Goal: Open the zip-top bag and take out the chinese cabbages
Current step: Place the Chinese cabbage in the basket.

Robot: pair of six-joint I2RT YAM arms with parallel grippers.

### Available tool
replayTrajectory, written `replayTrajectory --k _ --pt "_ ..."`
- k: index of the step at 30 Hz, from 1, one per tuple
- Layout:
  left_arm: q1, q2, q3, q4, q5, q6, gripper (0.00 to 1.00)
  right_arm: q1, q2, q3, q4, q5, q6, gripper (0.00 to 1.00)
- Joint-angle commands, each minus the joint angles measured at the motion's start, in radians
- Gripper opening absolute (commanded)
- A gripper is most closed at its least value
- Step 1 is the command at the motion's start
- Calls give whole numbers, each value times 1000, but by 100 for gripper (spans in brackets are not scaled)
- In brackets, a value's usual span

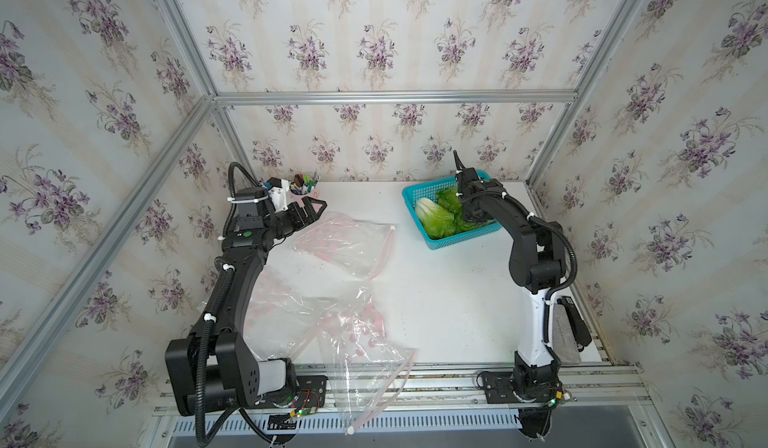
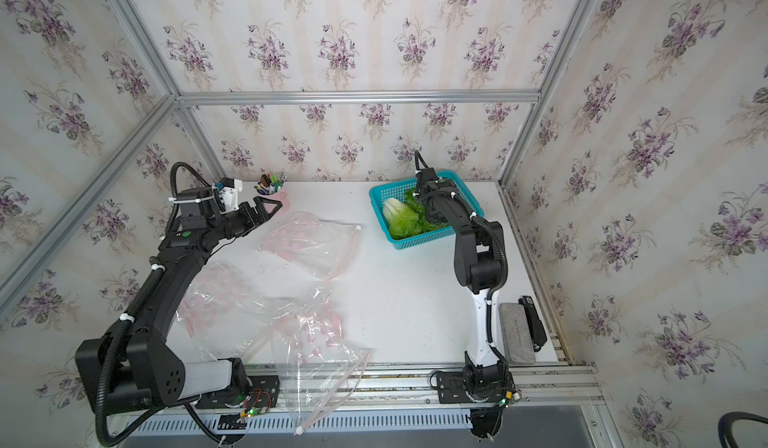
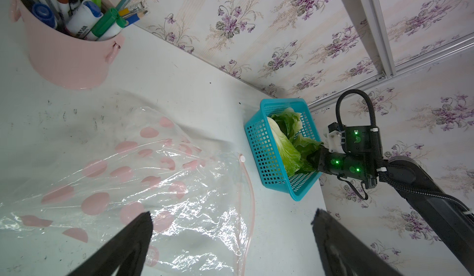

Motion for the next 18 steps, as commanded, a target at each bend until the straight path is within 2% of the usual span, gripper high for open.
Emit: replayTrajectory --k 1,2,3,5,6,8,12,15,18 --pt "0 3 7 -10 16 -5 99 -4 48 38 -61 78 -5 0" --pt "-1 5 8 -11 17 -5 99 -2 62 48 -67 70 -14 0" --pt "0 7 8 -13 18 -4 99 -2 70 52 -68 48 -23 8" --pt "-1 7 6 -14 20 -5 99 1 68 48 -61 0 -40 34" --pt "0 10 7 -14 21 -5 99 3 59 38 -49 -28 -51 42" --pt "-1 11 8 -16 21 -6 99 10 32 15 -21 -93 -65 53" --pt "-1 11 6 -17 18 -7 99 11 -24 -13 15 -238 -72 62" --pt "-1 11 7 -20 19 -5 99 12 -70 -29 29 -288 -71 71" --pt "-13 9 9 -29 10 5 99 12 -118 -50 26 -336 -72 73"
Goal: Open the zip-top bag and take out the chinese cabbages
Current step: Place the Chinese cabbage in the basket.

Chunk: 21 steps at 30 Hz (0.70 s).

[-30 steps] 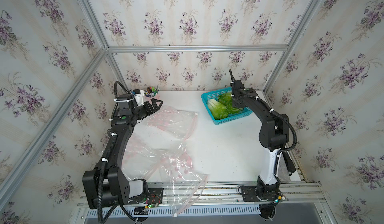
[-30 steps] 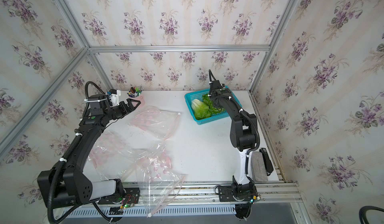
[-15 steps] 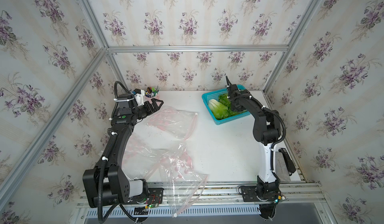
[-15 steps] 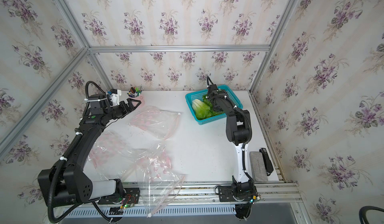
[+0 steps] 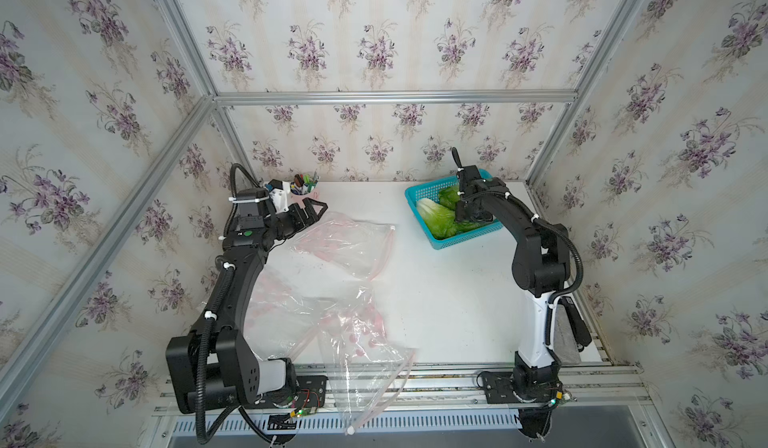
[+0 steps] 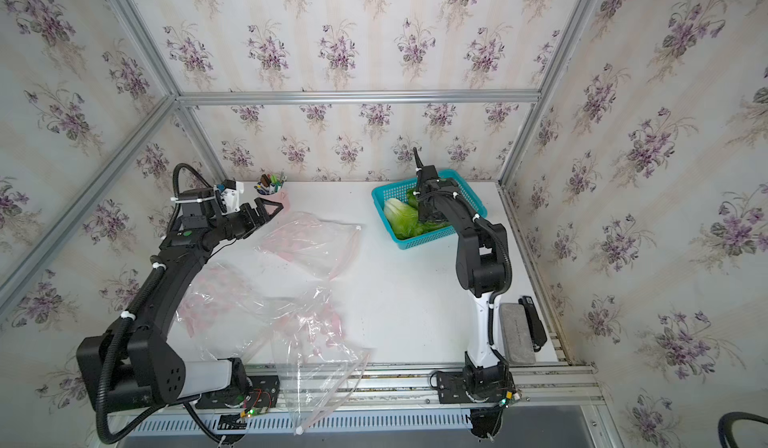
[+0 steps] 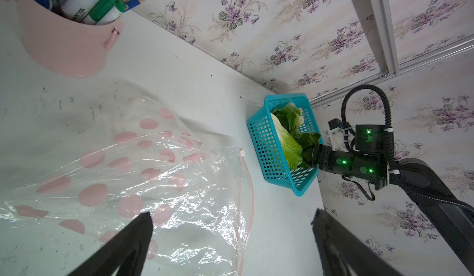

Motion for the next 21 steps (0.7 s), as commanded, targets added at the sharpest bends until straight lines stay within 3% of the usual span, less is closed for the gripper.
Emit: replayTrajectory --k 1,10,17,21 --pt "-16 0 11 -12 -3 18 99 3 -53 -25 10 -104 -6 74" --pt "-142 -67 37 -283 -123 134 99 -36 -251 -240 203 -220 8 67" --pt "-289 -219 -30 -458 -273 109 99 -93 -203 -176 248 -237 23 29" --pt "-408 -286 -69 -517 -336 47 97 -99 -249 -209 315 -280 29 28"
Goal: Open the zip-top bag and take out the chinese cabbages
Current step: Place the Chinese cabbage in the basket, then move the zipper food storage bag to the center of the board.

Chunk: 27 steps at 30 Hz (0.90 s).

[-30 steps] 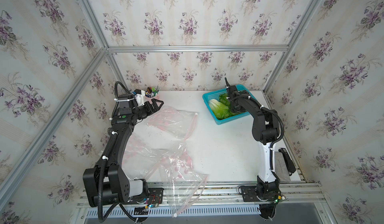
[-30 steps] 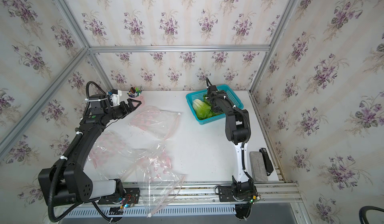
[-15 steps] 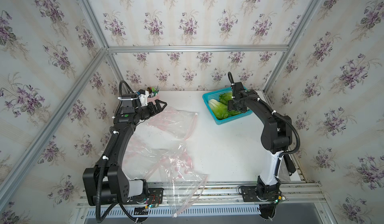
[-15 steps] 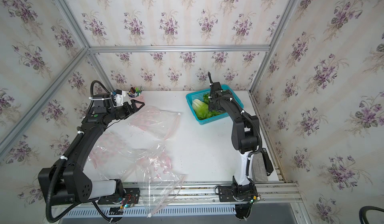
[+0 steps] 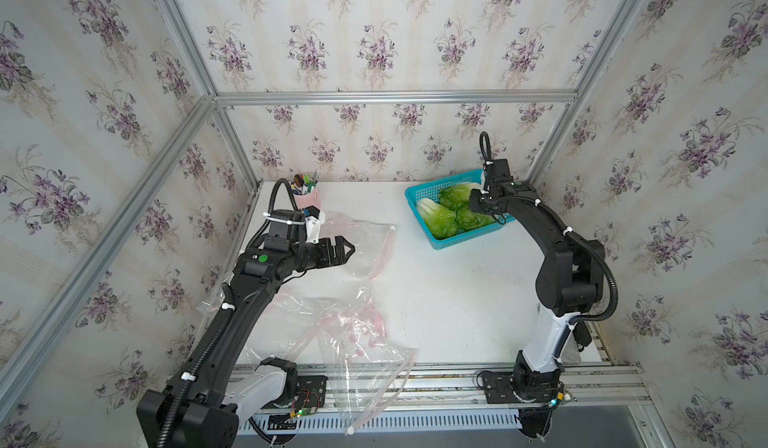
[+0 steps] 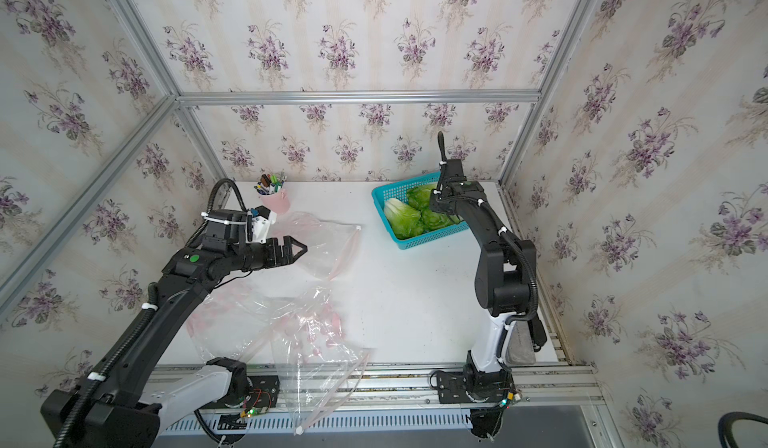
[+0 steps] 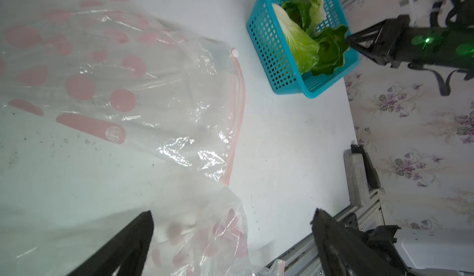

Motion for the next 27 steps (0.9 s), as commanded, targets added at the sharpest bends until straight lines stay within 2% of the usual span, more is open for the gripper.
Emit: replayTrajectory --k 1,4,6,10,13,18,21,24,25,27 --pt "-73 -48 -36 -90 -91 -66 97 -14 -28 -14 71 -39 17 28" --pt "-156 -89 -98 -104 -121 -125 93 -51 -32 -25 93 -79 42 33" --pt "-211 -86 -134 -104 -129 -154 81 -72 -37 -43 117 -91 49 32" --pt "-280 -37 -184 -92 -184 -195 50 -89 -29 -63 126 -122 48 29" --pt "-287 25 -203 -79 -180 -199 41 -92 -40 -99 138 -127 46 30" --pt "-320 116 -245 -18 -164 -205 34 -95 -76 -170 173 -134 43 38" --pt "-322 177 -314 135 -115 -241 34 -95 -88 -202 187 -154 47 44" --pt "-324 224 -451 503 9 -361 33 -95 -119 -253 218 -201 62 49" --pt "-323 244 -493 643 31 -415 31 -95 -140 -285 241 -216 71 49" --pt "-324 298 -529 799 21 -468 26 -94 -181 -334 272 -230 86 49"
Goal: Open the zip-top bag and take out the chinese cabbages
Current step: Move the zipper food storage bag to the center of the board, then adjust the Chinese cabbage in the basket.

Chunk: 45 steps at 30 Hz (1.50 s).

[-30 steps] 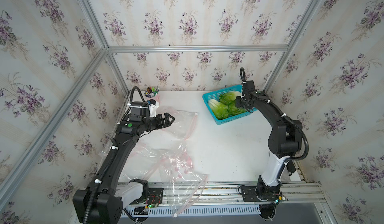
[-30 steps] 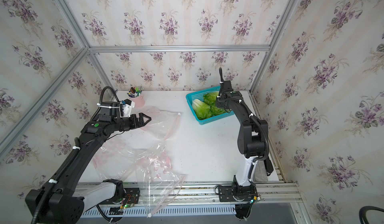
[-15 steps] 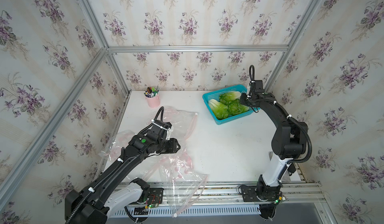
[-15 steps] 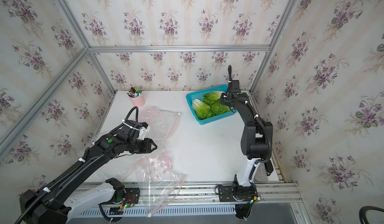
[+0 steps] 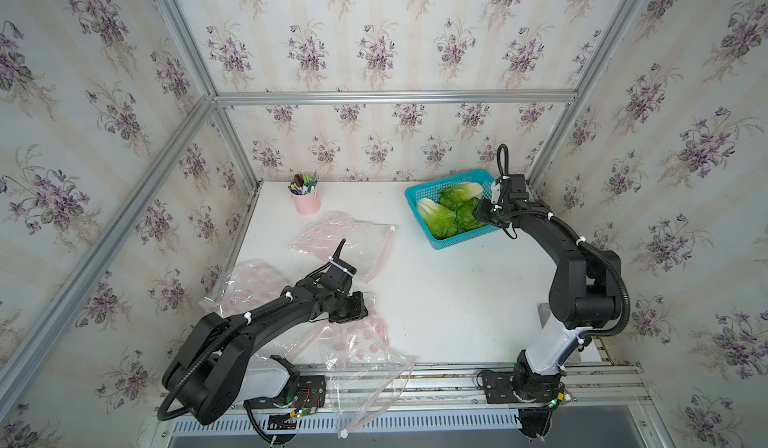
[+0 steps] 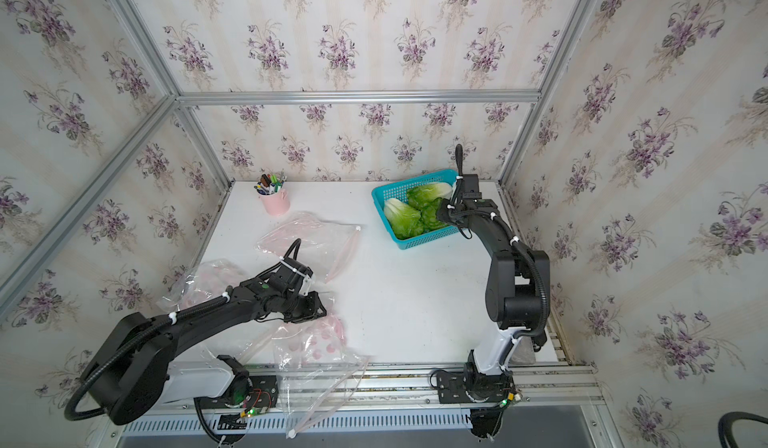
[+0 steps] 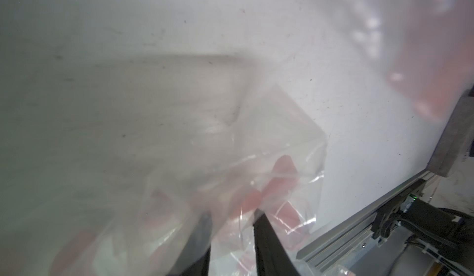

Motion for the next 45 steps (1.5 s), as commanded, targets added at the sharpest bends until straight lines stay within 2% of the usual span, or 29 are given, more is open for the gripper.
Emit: replayTrajectory --k 1,11,15,17,19,20,21,23,24,26,31,33,35,38,41,43,45 --pt "-2 66 -30 413 41 -143 25 0 -61 -59 81 -49 39 49" --pt "-1 302 6 843 -237 -242 27 0 -199 -183 148 -89 54 50" --pt "3 337 119 870 -322 -187 26 1 -228 -197 149 -108 23 51" --pt "8 345 202 849 -320 -143 29 1 -238 -198 144 -108 -7 52" --pt "19 354 295 801 -293 -104 37 1 -255 -213 167 -116 -35 53" --pt "23 351 329 794 -275 -84 45 1 -270 -227 192 -114 -46 53" --pt "29 340 350 788 -266 -65 57 1 -285 -245 226 -104 -57 53" --pt "36 289 391 729 -261 4 97 1 -317 -287 313 -18 -88 55" --pt "37 256 408 692 -265 45 99 0 -312 -284 330 33 -100 55" --pt "38 169 444 572 -272 166 99 -14 -233 -199 295 85 -130 51" --pt "38 -55 493 307 -332 450 99 -54 117 188 50 42 -81 35" --pt "39 -132 467 276 -369 549 99 -54 193 255 26 39 -60 31" --pt "53 -204 428 257 -427 624 99 -54 229 258 36 47 -49 27" --pt "91 -265 365 257 -523 664 100 -54 274 243 31 31 -53 24" --pt "130 -268 340 275 -601 605 99 -53 321 225 27 16 -68 20" --pt "193 -254 331 285 -559 530 100 -53 338 208 20 13 -75 19" --pt "279 -235 323 287 -442 455 100 -52 338 182 24 23 -75 18"
